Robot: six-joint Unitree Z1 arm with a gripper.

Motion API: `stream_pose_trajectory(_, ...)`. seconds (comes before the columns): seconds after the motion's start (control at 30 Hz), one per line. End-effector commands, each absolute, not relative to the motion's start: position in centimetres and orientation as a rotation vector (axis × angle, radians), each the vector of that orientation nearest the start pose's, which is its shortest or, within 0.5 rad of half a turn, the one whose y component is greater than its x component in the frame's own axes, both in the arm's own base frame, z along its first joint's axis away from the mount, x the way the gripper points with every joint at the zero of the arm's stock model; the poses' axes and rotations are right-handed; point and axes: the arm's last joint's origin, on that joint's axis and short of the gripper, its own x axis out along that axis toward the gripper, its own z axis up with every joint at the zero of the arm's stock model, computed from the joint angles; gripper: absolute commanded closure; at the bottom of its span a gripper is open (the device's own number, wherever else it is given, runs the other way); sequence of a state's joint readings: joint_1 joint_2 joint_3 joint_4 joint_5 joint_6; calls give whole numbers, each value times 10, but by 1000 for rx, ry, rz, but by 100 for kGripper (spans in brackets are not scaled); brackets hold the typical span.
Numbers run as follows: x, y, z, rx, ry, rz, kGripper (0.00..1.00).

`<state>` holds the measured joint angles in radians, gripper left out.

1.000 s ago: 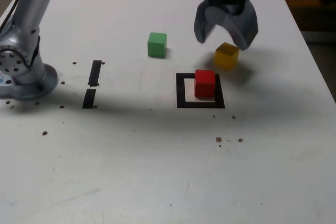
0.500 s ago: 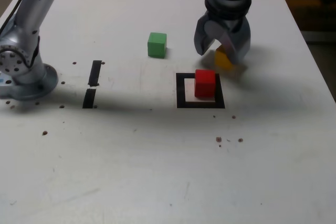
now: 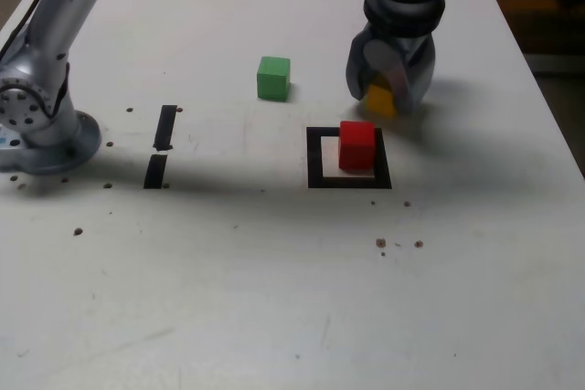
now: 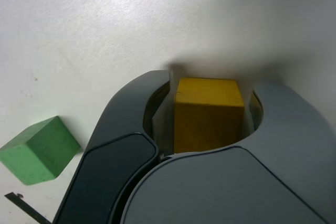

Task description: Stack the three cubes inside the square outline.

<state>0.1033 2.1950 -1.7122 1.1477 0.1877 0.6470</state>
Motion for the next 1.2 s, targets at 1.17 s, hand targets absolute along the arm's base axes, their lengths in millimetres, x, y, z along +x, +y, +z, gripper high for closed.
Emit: stream_pose_trajectory(1.17,368,-30,260,135,1673,-28,81)
